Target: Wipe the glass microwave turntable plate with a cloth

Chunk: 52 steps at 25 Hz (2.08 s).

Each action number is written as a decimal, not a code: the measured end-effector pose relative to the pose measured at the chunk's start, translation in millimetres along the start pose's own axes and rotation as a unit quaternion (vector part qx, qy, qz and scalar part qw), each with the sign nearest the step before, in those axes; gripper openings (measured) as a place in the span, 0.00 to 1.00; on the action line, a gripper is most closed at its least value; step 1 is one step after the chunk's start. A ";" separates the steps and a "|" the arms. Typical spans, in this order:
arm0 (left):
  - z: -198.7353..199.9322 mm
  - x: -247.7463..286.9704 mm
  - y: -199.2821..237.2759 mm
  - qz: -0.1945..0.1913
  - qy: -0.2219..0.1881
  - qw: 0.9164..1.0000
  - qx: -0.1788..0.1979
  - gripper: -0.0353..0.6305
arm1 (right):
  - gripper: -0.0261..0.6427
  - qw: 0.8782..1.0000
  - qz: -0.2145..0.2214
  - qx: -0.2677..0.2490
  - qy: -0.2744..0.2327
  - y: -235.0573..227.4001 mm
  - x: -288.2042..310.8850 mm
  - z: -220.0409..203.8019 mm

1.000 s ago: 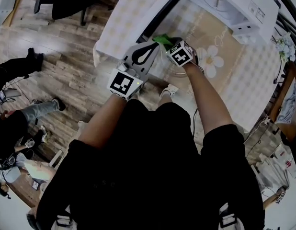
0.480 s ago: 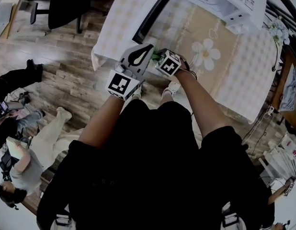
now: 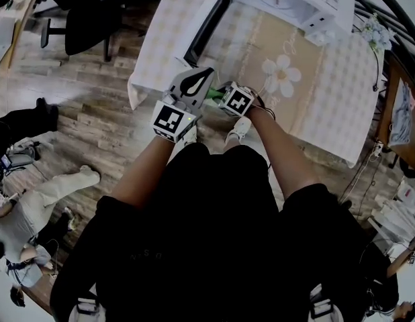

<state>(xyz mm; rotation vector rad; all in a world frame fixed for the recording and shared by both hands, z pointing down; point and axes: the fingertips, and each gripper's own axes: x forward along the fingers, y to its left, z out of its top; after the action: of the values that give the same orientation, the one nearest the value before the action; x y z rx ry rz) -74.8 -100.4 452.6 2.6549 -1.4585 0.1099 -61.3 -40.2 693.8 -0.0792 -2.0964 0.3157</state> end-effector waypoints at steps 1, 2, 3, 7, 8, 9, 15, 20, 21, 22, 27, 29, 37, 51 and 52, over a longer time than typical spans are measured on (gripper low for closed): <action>0.8 1.3 -0.5 -0.002 -0.002 1.000 0.001 0.08 | 0.13 1.000 -0.008 0.003 -0.005 -4.7 -5.5 1.1; 1.2 3.0 -0.5 -0.004 -0.003 1.000 0.003 0.08 | 0.13 1.000 -0.017 0.006 -0.011 -10.7 -11.7 2.8; 1.0 4.9 -0.1 -0.006 -0.003 1.000 0.004 0.08 | 0.13 1.000 -0.025 0.008 -0.015 -17.5 -18.1 4.6; -0.7 13.5 0.9 -0.011 -0.002 1.000 -0.001 0.08 | 0.13 0.997 -0.070 0.021 -0.029 -53.4 -43.7 5.9; -0.9 16.1 -0.1 -0.013 -0.002 1.000 -0.002 0.09 | 0.13 0.996 -0.082 0.024 -0.030 -64.0 -49.7 4.5; -1.2 18.8 -1.0 -0.014 -0.001 1.000 -0.002 0.08 | 0.13 0.995 -0.094 0.027 -0.031 -74.4 -55.4 3.0; -2.5 32.2 0.4 -0.016 0.003 1.000 -0.006 0.08 | 0.14 0.988 -0.143 0.041 -0.030 -129.2 -78.1 -0.6; -3.2 44.4 6.9 -0.015 0.006 1.000 -0.016 0.09 | 0.14 0.983 -0.170 0.058 -0.024 -174.0 -84.9 -2.9; -3.5 46.4 8.1 -0.015 0.007 1.000 -0.018 0.08 | 0.14 0.982 -0.176 0.063 -0.025 -182.0 -84.4 -2.6; -4.0 48.3 8.9 -0.014 0.008 1.000 -0.018 0.08 | 0.14 0.981 -0.182 0.066 -0.027 -189.1 -82.9 -2.7; -5.7 57.7 10.6 -0.014 0.017 1.000 -0.017 0.08 | 0.13 0.971 -0.231 0.064 -0.020 -218.5 -81.1 -6.4; -4.9 59.7 12.7 -0.013 0.019 1.000 -0.017 0.08 | 0.13 0.968 -0.242 0.063 -0.009 -226.4 -76.7 -10.9; -6.1 56.8 17.1 -0.017 0.019 0.999 -0.031 0.09 | 0.13 0.966 -0.237 0.100 -0.015 -229.4 -60.9 -20.8; -6.6 55.7 13.0 -0.034 0.018 0.999 -0.027 0.09 | 0.12 0.982 -0.170 0.078 0.004 -171.9 -44.2 -22.7; -6.5 55.0 11.8 -0.035 0.018 0.999 -0.027 0.08 | 0.12 0.983 -0.167 0.077 0.003 -167.4 -42.9 -22.9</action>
<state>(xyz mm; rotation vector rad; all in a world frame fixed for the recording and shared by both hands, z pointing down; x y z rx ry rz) -55.3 -151.8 466.2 2.6425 -1.3378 0.1112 -7.7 -205.1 712.1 0.3602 -2.0290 0.2697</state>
